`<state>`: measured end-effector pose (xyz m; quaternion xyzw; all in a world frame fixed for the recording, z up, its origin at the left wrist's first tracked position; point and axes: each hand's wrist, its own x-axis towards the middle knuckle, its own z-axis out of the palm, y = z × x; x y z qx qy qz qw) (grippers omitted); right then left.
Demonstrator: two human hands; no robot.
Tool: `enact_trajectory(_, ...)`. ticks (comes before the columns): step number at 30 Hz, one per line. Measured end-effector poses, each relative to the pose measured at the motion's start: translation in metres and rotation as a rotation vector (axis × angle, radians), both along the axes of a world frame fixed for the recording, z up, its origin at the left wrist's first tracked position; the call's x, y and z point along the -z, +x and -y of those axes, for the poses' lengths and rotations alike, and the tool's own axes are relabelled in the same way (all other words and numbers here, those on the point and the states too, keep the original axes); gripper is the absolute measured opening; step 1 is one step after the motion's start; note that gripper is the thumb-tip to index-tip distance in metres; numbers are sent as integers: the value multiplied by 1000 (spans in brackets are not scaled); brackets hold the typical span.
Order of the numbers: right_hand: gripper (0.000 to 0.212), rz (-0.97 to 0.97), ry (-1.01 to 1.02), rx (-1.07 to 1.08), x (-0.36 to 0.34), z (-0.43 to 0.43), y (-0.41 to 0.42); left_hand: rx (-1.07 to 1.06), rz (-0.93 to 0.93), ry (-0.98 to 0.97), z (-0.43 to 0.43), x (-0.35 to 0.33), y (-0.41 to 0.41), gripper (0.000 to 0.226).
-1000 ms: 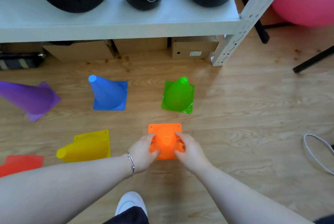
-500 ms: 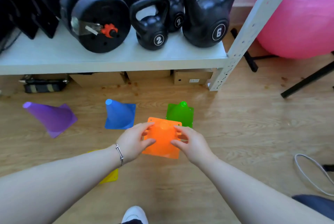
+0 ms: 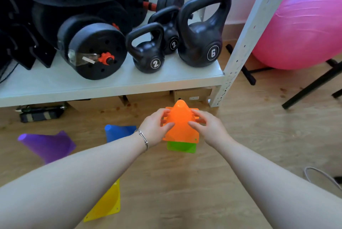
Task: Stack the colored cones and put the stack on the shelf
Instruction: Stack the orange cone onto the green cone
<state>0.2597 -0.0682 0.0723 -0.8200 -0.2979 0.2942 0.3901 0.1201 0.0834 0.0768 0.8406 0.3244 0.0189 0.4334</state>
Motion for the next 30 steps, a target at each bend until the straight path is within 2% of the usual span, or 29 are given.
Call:
enact_trajectory(8, 48, -50, -130, -8, 77, 0, 9, 45, -63, -73, 2, 79, 12, 48)
enact_trajectory(13, 48, -119, -142, 23, 112, 0, 5, 71, -79, -66, 0, 117, 13, 47)
enact_trajectory(25, 54, -195, -179, -119, 137, -8, -4, -10, -100, -31, 2, 154, -20, 45)
enact_trajectory(30, 52, -134, -169, -40, 143, -10, -10, 19, -86, 8, -7, 155, -16, 49)
